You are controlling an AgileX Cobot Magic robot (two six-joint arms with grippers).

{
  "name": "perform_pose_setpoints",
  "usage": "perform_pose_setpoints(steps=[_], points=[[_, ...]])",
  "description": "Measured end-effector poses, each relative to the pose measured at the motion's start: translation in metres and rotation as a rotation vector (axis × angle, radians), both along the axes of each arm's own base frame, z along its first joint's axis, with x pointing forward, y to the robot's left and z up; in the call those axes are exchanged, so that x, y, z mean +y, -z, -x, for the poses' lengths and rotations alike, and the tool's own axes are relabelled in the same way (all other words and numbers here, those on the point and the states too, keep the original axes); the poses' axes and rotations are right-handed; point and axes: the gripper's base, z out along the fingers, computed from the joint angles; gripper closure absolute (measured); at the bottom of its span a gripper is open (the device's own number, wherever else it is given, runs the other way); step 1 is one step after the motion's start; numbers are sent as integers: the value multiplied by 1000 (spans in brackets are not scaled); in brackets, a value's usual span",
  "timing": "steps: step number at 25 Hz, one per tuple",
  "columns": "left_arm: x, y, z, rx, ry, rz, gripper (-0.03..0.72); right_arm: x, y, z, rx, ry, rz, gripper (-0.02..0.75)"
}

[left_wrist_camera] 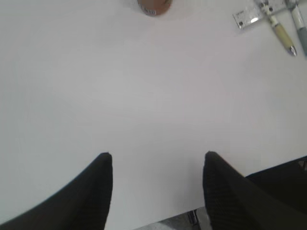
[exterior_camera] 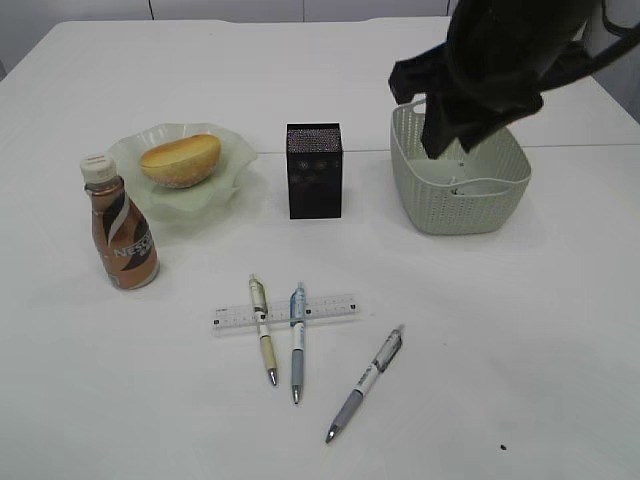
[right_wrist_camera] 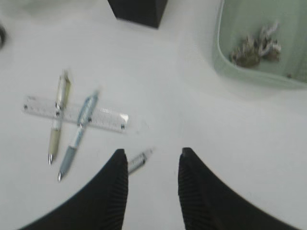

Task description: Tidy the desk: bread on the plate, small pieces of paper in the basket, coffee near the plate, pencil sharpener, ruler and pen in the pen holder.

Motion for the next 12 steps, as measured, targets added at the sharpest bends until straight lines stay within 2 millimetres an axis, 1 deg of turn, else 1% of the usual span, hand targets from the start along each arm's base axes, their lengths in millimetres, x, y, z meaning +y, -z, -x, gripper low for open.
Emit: perform_pose_setpoints(steps=[3, 7, 10, 12], points=[[-3, -11, -9, -22, -52, 37, 255, -4, 4, 8, 98, 3, 44, 447], [-9, -24, -24, -34, -113, 99, 255, -8, 4, 8, 91, 5, 96, 447], [-16, -27, -43, -21, -99, 115, 255, -12, 4, 6, 72, 7, 139, 447], [-20, -25, -58, -5, -72, 99, 255, -12, 4, 6, 72, 8, 143, 446]])
